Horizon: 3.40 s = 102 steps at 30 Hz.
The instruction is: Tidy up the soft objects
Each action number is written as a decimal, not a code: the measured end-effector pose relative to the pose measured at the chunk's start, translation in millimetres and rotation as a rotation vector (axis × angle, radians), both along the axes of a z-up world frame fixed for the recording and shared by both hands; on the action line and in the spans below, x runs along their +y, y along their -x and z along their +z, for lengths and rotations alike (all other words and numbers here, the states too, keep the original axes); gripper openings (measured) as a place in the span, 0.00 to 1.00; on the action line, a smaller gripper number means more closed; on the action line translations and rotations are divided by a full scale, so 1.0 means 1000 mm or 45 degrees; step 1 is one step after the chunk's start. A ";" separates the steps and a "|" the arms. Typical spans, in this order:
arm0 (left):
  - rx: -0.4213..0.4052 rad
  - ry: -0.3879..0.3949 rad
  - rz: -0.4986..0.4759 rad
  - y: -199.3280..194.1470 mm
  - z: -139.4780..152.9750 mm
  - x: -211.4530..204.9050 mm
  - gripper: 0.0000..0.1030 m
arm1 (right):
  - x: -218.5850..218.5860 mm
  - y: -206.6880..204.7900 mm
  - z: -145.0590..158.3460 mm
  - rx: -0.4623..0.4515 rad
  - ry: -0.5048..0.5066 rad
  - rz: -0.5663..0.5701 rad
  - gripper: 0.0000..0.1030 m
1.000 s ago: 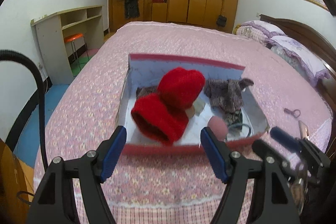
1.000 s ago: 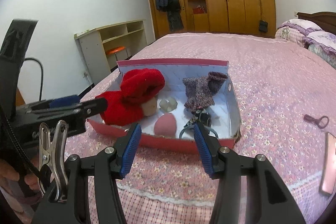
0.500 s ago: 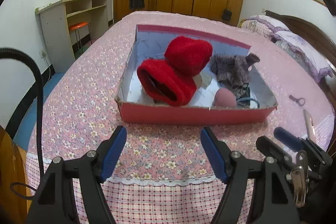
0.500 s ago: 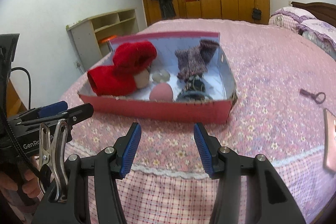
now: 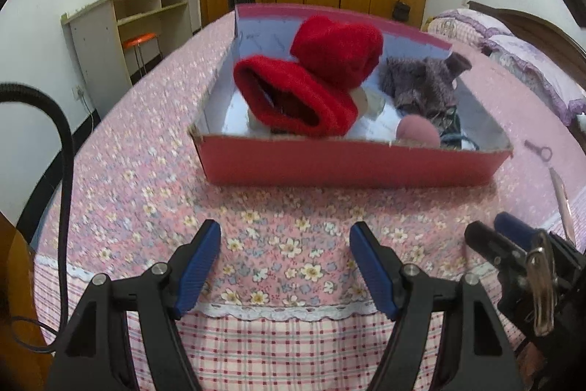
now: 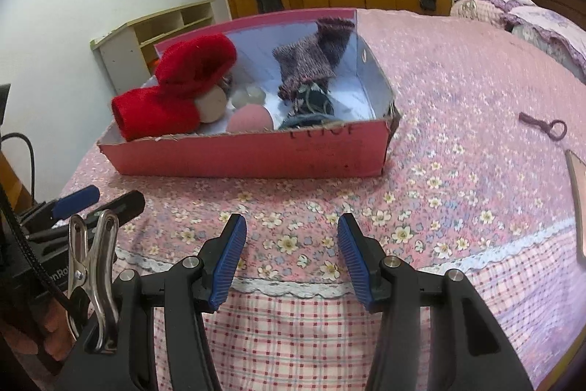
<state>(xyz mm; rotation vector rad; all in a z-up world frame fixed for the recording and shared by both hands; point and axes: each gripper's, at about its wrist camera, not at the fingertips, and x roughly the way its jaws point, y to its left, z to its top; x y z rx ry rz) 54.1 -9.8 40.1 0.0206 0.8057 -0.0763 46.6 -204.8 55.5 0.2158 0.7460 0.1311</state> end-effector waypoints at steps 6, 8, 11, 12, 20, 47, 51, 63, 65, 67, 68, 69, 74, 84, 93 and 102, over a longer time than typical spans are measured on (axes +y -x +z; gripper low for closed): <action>0.001 -0.024 0.005 0.000 -0.009 -0.003 0.74 | -0.002 -0.006 -0.012 0.061 -0.004 -0.032 0.52; 0.002 -0.019 0.005 0.000 -0.011 -0.002 0.75 | -0.001 -0.005 -0.013 0.064 0.007 -0.033 0.52; -0.002 -0.017 0.003 0.000 -0.013 -0.003 0.75 | 0.004 -0.006 -0.014 0.067 0.048 -0.032 0.53; -0.004 -0.019 0.001 0.001 -0.013 -0.003 0.76 | 0.005 -0.006 -0.014 0.067 0.056 -0.031 0.53; -0.002 -0.015 -0.006 -0.001 -0.014 -0.003 0.79 | 0.006 -0.006 -0.016 0.061 0.063 -0.021 0.57; -0.005 -0.001 -0.014 0.000 -0.021 -0.003 0.90 | 0.020 -0.006 -0.020 0.047 0.084 -0.006 0.65; -0.007 -0.005 -0.019 0.001 -0.022 -0.005 0.92 | 0.021 -0.005 -0.022 0.042 0.088 -0.008 0.66; -0.009 -0.004 -0.021 0.001 -0.022 -0.005 0.93 | 0.023 -0.004 -0.024 0.039 0.097 -0.010 0.66; -0.009 0.001 -0.022 0.001 -0.022 -0.004 0.93 | 0.023 -0.004 -0.024 0.039 0.096 -0.010 0.66; -0.010 -0.001 -0.022 0.001 -0.022 -0.005 0.93 | 0.023 -0.004 -0.024 0.039 0.096 -0.010 0.66; -0.010 -0.002 -0.021 0.001 -0.022 -0.005 0.93 | 0.023 -0.004 -0.024 0.038 0.096 -0.010 0.66; -0.010 -0.001 -0.021 0.001 -0.022 -0.005 0.93 | 0.023 -0.004 -0.024 0.038 0.096 -0.010 0.66; -0.010 0.000 -0.021 0.001 -0.022 -0.005 0.93 | 0.023 -0.004 -0.024 0.038 0.097 -0.010 0.66; -0.009 -0.001 -0.021 0.001 -0.022 -0.006 0.93 | 0.023 -0.004 -0.024 0.038 0.097 -0.010 0.66; -0.010 -0.001 -0.021 0.001 -0.022 -0.006 0.93 | 0.023 -0.004 -0.024 0.038 0.097 -0.010 0.66; -0.008 -0.003 -0.022 0.002 -0.022 -0.005 0.94 | 0.023 -0.004 -0.024 0.038 0.097 -0.010 0.66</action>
